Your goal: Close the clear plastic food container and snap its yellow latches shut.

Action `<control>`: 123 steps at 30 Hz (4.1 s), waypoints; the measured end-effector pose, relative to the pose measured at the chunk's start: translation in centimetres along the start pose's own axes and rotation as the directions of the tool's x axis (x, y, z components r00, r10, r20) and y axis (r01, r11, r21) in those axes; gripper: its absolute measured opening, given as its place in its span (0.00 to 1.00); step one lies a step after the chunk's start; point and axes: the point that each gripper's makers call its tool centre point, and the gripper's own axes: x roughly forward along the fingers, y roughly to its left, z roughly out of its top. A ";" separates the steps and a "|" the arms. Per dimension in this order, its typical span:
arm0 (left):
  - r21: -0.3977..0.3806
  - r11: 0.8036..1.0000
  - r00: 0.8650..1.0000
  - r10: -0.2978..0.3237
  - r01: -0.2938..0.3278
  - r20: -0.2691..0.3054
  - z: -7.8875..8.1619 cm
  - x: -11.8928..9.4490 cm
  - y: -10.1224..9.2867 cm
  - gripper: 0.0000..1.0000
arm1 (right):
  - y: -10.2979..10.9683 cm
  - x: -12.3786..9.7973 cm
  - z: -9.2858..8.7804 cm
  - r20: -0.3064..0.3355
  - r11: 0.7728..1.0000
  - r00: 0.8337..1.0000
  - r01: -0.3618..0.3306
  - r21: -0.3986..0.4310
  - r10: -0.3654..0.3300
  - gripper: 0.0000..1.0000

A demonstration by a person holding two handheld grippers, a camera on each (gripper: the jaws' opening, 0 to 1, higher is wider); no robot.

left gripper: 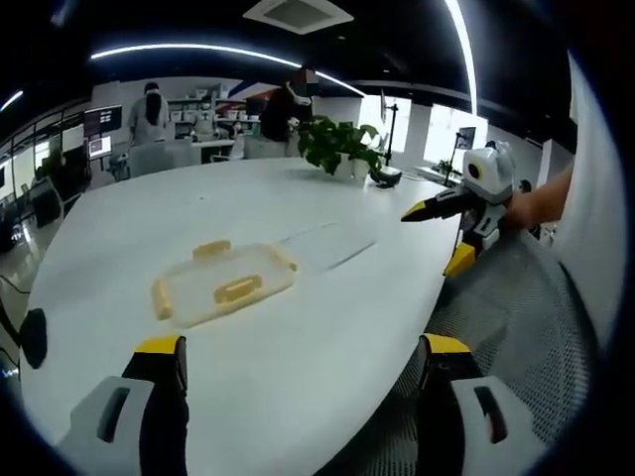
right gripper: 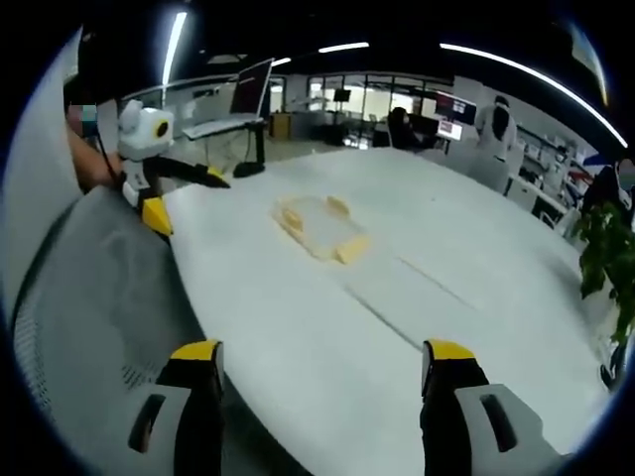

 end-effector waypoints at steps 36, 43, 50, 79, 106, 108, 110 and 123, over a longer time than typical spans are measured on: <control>0.180 0.975 0.986 -0.107 0.129 -0.126 0.5 3.7 5.1 0.87 | -1.2 8.4 6.9 0.009 0.973 0.991 -0.129 -0.190 0.134 0.76; 0.205 0.968 0.982 -0.112 0.143 -0.154 0.7 4.1 6.6 0.84 | -1.6 9.6 8.0 0.003 0.964 0.987 -0.154 -0.218 0.158 0.74; 0.236 0.960 0.975 -0.107 0.152 -0.194 0.5 4.4 7.9 0.82 | -2.0 10.7 8.2 -0.030 0.951 0.983 -0.184 -0.249 0.182 0.69; 0.319 0.924 0.941 -0.105 0.212 -0.322 -0.5 6.4 12.6 0.74 | -3.3 15.3 7.3 -0.220 0.880 0.947 -0.301 -0.367 0.232 0.62; 0.489 0.794 0.872 -0.101 0.361 -0.480 -0.6 8.7 15.1 0.68 | -4.0 18.0 7.1 -0.374 0.823 0.898 -0.385 -0.418 0.230 0.60; 0.494 0.782 0.862 -0.106 0.380 -0.496 -0.7 8.8 15.2 0.68 | -4.0 18.2 7.0 -0.387 0.821 0.892 -0.395 -0.413 0.234 0.60; 0.497 0.769 0.848 -0.108 0.402 -0.520 -0.9 8.8 15.4 0.65 | -4.0 18.3 7.0 -0.392 0.819 0.889 -0.399 -0.411 0.237 0.60; 0.518 0.710 0.806 -0.118 0.477 -0.580 -1.3 9.5 16.0 0.61 | -4.2 18.9 6.0 -0.464 0.810 0.851 -0.443 -0.384 0.246 0.59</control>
